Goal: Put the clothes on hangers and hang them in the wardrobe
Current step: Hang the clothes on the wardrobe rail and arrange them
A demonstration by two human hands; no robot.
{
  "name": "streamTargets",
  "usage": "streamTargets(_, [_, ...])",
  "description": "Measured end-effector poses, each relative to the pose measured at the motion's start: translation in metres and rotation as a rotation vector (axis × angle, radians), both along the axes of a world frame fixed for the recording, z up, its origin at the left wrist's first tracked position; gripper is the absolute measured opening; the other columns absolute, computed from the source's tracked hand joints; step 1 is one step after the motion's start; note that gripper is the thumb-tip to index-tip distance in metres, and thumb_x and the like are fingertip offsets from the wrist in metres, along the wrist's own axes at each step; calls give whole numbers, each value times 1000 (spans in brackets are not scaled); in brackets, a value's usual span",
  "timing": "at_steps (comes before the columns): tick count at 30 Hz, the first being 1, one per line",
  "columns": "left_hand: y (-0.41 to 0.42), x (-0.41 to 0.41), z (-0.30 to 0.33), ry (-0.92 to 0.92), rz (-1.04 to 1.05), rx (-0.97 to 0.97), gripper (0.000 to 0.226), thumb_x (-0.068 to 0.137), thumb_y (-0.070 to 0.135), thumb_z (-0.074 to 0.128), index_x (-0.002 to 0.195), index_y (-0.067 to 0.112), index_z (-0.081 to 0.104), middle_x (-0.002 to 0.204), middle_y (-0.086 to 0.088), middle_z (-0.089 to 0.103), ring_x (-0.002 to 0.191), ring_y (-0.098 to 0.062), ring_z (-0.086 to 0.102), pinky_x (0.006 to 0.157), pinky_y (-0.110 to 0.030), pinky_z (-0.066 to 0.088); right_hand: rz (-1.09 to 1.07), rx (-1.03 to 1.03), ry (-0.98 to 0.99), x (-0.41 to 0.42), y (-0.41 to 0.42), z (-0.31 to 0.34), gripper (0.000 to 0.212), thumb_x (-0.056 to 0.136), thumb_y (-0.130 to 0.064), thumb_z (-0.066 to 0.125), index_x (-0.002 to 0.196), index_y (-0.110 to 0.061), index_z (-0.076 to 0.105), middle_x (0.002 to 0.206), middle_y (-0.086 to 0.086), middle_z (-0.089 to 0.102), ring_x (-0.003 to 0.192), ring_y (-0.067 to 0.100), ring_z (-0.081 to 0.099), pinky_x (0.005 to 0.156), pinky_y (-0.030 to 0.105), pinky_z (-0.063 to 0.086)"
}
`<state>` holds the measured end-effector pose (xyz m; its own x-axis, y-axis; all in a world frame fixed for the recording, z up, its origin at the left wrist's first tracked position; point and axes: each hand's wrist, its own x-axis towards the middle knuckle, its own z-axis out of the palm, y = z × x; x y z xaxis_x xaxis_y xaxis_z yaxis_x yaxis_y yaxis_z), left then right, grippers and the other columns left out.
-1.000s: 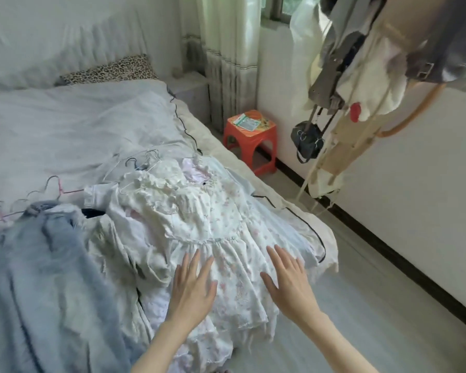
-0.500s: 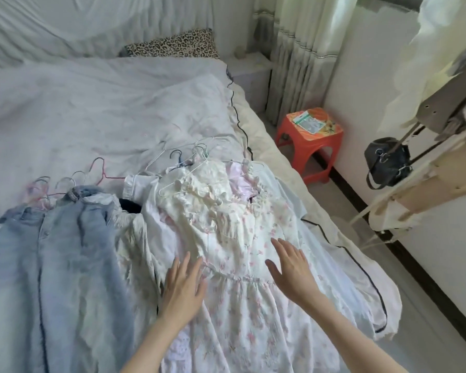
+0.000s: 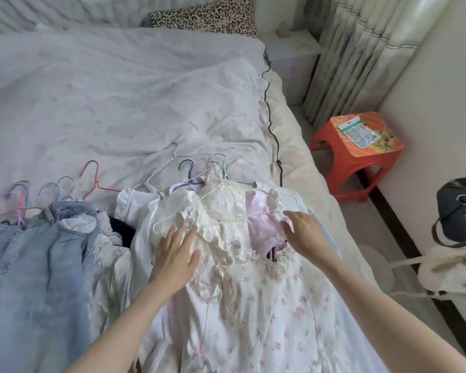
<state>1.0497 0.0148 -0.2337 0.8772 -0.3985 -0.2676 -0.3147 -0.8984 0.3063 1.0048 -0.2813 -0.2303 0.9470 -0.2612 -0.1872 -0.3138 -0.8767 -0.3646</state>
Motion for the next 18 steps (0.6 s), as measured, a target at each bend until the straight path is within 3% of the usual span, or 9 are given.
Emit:
streamTargets(2, [0,30,-9,-21,-11,5,61,94,46,31,147,20,17,156,-5,10,144,-24,2,116,-43,5,-88,20,-23,31,-10,-12,41,94,-23,48,130,-2,48,121,23,57,112,39,51,95,43,37])
streamTargets(4, [-1,57,-19,-9,21,-9,66,91,53,26,148,21,15,156,-5,10,144,-23,4,115,-43,5,-80,13,-25,57,-15,-25,47,95,-26,47,135,-2,40,127,23,52,117,39,48,98,45,34])
streamTargets(7, [-5,83,-31,35,77,-11,65,92,54,31,147,22,18,152,-6,23,139,-23,23,113,-42,18,5,-75,153,88,-22,-43,53,98,-41,33,142,-11,28,143,11,39,135,28,29,109,46,16])
streamTargets(9, [-8,92,-34,49,88,2,69,87,62,30,144,22,27,142,-5,40,126,-23,42,104,-40,31,15,-90,242,103,-24,-52,43,97,-41,30,127,-13,43,129,12,50,128,28,39,105,47,19])
streamTargets(11, [-10,95,-33,37,129,-9,77,79,70,26,138,24,38,132,-4,48,121,-25,45,98,-39,35,-19,-42,187,113,-26,-55,30,93,-34,36,96,-9,53,105,14,59,107,32,52,89,40,32])
streamTargets(13, [-10,97,-30,-4,204,-91,61,85,62,41,132,23,48,126,-5,53,119,-25,46,96,-39,34,-79,56,85,115,-26,-50,26,90,-28,42,88,-6,57,97,15,60,98,33,54,77,34,35])
streamTargets(18, [4,94,-5,-105,293,-329,22,88,24,61,106,13,67,97,-4,61,98,-28,57,82,-39,44,-159,460,0,88,-23,0,20,90,-17,52,100,-12,68,98,6,65,92,20,58,69,21,40])
